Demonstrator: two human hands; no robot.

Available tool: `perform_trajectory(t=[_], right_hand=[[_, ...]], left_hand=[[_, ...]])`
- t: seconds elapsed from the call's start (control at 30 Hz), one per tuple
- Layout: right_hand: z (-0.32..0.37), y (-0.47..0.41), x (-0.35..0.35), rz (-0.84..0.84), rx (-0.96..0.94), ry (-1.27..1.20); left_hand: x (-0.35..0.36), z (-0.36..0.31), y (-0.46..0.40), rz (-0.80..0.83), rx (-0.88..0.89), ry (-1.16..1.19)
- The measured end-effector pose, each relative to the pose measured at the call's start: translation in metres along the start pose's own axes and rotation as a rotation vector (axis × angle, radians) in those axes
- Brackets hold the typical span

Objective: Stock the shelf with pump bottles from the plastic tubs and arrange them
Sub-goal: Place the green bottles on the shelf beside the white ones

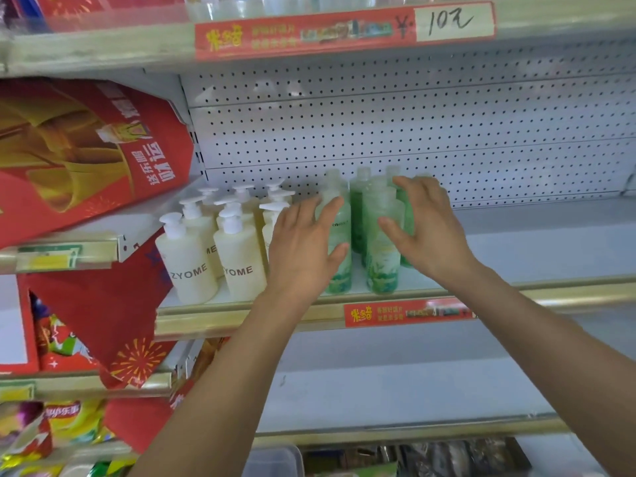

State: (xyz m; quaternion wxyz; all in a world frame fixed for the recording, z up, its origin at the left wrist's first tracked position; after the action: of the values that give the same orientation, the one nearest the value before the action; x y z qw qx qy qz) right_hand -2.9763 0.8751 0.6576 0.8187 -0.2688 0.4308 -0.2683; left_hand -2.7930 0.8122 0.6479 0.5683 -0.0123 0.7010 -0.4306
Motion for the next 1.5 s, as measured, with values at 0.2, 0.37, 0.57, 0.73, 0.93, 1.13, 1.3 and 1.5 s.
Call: perform_trajectory(t=[0.2,0.37,0.57,0.73,0.93,1.13,1.3,1.5], right_hand=[[0.038,0.061,0.017,-0.073,-0.208,0.114],[0.068,0.121,0.063,0.024,-0.227,0.091],[0.093,0.181,0.146,0.237,-0.077,-0.033],[0.085,0.255,0.231,0.494,0.139,-0.108],[0.062,0.317,0.312,0.839,0.329,-0.011],[0.007,0.357,0.365,0.968,0.553,0.315],[-0.026,0.384,0.391,0.862,0.812,0.265],[-0.046,0.413,0.403,0.760,0.799,0.270]], left_hand=[[-0.007,0.016,0.066,-0.070,0.045,0.126],[0.003,0.054,0.138,0.065,0.004,0.185],[0.030,0.132,0.230,0.375,-0.243,0.245],[0.064,0.195,0.324,0.592,-0.441,0.262],[0.125,0.226,0.407,0.890,-0.669,0.306],[0.213,0.242,0.460,1.098,-0.784,0.333],[0.269,0.255,0.513,1.293,-0.873,0.221],[0.314,0.266,0.562,1.264,-1.128,0.117]])
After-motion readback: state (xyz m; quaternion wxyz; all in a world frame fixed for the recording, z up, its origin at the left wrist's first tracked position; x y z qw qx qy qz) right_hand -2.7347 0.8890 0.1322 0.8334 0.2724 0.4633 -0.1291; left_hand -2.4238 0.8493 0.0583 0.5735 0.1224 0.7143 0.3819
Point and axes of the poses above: each hand's wrist, its own y-axis away from the middle knuckle, its own x-axis out of the palm, z = x × y, the point moved 2 cm from there along -y, towards the middle knuckle, and after that the axes turned 11 degrees about -y, right-handed, at the moved point
